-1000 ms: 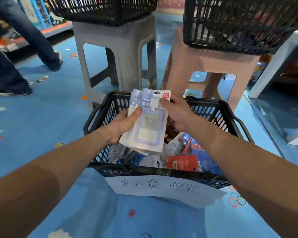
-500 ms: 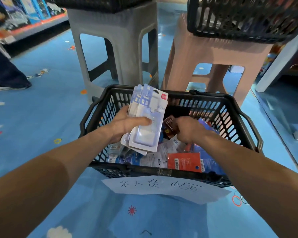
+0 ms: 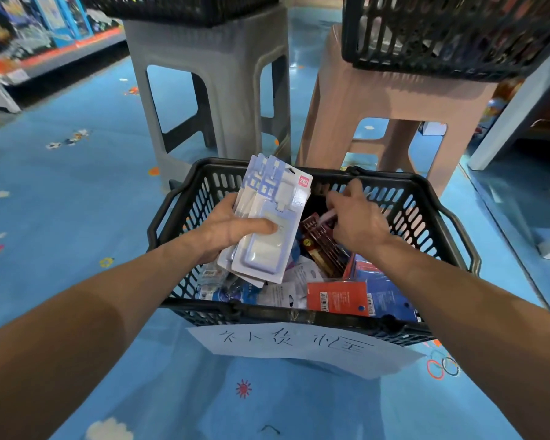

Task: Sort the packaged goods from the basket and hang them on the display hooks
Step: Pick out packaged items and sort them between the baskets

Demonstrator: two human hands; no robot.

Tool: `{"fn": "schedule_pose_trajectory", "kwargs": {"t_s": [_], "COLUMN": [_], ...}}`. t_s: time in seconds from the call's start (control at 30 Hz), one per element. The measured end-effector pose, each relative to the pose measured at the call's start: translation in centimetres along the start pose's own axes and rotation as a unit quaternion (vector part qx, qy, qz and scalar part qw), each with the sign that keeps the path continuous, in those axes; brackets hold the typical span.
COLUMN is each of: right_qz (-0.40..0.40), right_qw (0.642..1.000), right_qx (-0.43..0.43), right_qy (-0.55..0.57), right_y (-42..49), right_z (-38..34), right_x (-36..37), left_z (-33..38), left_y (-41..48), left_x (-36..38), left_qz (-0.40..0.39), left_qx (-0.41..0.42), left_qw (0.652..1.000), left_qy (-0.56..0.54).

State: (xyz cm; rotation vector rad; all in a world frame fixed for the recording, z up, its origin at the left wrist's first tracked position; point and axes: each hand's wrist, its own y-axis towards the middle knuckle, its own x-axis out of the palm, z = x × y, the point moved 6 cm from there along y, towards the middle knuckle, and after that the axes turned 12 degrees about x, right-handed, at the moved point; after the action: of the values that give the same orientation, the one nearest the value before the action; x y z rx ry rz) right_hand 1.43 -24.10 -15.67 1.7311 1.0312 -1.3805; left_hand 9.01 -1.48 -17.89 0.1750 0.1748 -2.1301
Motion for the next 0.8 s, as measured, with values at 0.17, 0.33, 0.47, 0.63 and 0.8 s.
{"fn": "schedule_pose_trajectory", "kwargs": {"t_s": [0.17,0.33,0.47,0.63,0.8], "right_qz": [0.043,-0.062,-0.185,-0.172,-0.164], "right_qw": [0.974,0.996,0.971,0.966,0.977], "right_qx": [0.0,-0.045,-0.001,0.009,-0.043], "right_qy": [0.224,0.051,-0.154,-0.193,-0.133], "right_y": [0.5,0.5,-1.2,-1.8,-1.8], "right_z": [0.2,1.0,2.3,1.8,-1.2], "right_x": [-1.9,0.3,2.8,2.4,3.5], "left_z": [1.0,1.0,1.0,0.8,0.1], "left_y": [-0.7,-1.2,-1.4,-1.1,-0.4], "left_x": [-0.9,-2.4,-3.8,-4.9,-4.8], "left_qz": [0.008,0.015,0.056,0.131,0.164], "left_qx": [0.018,0.014,0.023,0.045,0.045], "left_qw": [1.0,0.999,0.997,0.988,0.977], "left_qy": [0.012,0.026,0.049,0.071,0.127]}}
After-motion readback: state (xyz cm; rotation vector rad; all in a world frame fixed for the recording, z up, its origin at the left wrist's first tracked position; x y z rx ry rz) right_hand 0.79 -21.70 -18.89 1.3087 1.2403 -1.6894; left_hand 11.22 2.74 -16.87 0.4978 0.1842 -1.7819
